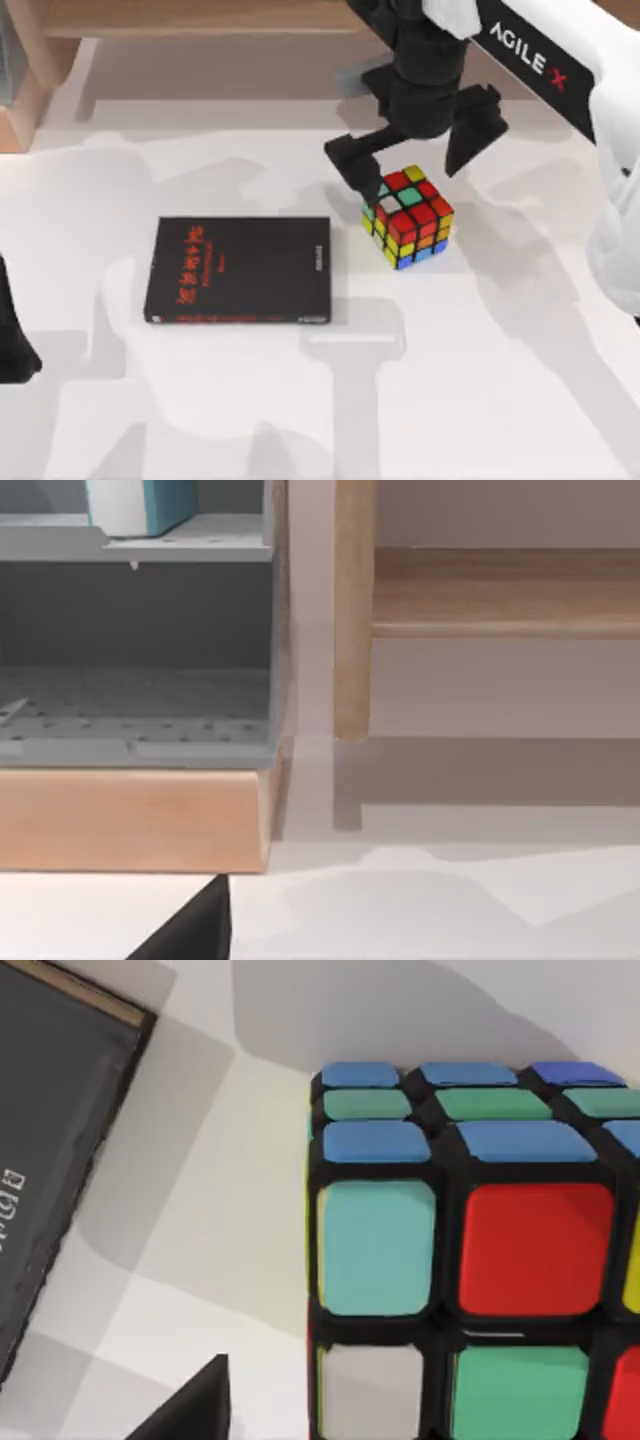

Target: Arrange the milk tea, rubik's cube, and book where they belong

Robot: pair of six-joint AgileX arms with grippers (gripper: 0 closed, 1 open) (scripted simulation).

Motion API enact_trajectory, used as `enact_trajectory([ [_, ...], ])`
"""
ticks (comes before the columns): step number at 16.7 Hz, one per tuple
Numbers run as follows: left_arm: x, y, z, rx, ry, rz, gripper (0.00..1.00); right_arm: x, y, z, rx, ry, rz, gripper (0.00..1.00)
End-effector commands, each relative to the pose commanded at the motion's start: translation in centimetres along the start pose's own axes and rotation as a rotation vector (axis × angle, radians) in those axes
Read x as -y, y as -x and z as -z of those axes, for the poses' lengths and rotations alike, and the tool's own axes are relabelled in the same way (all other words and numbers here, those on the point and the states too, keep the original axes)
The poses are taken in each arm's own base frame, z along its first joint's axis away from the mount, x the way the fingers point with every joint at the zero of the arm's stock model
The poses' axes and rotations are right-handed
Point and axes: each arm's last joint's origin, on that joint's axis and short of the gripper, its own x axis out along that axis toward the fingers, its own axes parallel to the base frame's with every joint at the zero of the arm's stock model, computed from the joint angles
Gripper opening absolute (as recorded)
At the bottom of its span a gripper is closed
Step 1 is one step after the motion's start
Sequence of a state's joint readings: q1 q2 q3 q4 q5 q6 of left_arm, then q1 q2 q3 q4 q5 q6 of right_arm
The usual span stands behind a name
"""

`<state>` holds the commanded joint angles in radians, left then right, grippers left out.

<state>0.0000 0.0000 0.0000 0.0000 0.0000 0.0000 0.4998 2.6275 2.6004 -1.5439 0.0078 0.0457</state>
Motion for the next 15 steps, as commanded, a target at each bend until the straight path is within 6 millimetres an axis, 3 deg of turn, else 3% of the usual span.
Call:
enact_trajectory([
  [5, 0.0, 0.0, 0.0, 0.0, 0.0, 0.0, 1.0, 0.0, -2.6, 0.4, -0.003, 0.0, 0.0, 1.0],
  [11, 0.0, 0.0, 0.0, 0.0, 0.0, 0.0, 1.0, -0.1, -3.1, 0.5, 0.0, 0.0, 0.0, 1.0],
  [15, 0.0, 0.0, 0.0, 0.0, 0.0, 0.0, 1.0, -0.1, -3.1, 0.5, 0.0, 0.0, 0.0, 0.7],
])
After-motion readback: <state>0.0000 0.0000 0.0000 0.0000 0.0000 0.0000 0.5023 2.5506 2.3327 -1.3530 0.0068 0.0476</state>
